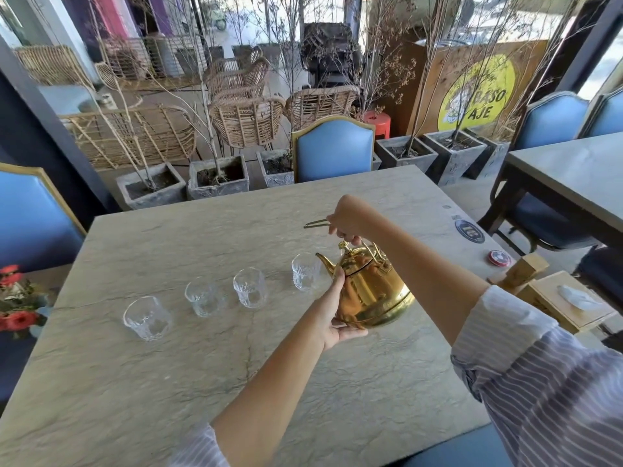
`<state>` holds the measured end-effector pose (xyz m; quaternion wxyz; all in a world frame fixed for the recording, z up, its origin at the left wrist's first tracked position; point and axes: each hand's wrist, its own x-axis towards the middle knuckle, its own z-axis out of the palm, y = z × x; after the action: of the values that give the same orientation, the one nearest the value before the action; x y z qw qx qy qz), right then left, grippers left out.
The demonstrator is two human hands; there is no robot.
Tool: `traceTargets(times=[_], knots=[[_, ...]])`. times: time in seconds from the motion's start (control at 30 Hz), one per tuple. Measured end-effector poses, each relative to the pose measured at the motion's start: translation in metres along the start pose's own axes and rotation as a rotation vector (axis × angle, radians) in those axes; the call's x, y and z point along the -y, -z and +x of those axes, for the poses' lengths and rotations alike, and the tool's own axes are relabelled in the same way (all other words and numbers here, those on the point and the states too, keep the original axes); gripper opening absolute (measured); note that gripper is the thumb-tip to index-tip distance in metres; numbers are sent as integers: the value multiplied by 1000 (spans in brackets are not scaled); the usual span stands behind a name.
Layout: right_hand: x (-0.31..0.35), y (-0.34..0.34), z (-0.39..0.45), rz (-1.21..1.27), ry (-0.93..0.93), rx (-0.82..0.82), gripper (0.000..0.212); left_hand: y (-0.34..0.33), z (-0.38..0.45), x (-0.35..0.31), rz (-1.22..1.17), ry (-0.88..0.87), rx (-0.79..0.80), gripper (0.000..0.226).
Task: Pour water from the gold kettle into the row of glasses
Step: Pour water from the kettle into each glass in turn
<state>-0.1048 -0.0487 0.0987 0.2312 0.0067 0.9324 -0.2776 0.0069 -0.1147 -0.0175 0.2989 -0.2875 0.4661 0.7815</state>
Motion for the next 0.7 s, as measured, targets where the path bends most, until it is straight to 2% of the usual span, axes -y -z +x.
traceTargets(times=[0.23, 0.53, 0.7], knots=[[9, 13, -5, -15, 9, 17, 35, -10, -10, -5, -32, -19, 59, 81], [16, 27, -14, -108, 7, 16, 35, -23, -25, -7, -49, -56, 109, 73], [21, 34, -20, -170, 14, 7, 32, -29, -29, -8, -68, -74, 123, 57]])
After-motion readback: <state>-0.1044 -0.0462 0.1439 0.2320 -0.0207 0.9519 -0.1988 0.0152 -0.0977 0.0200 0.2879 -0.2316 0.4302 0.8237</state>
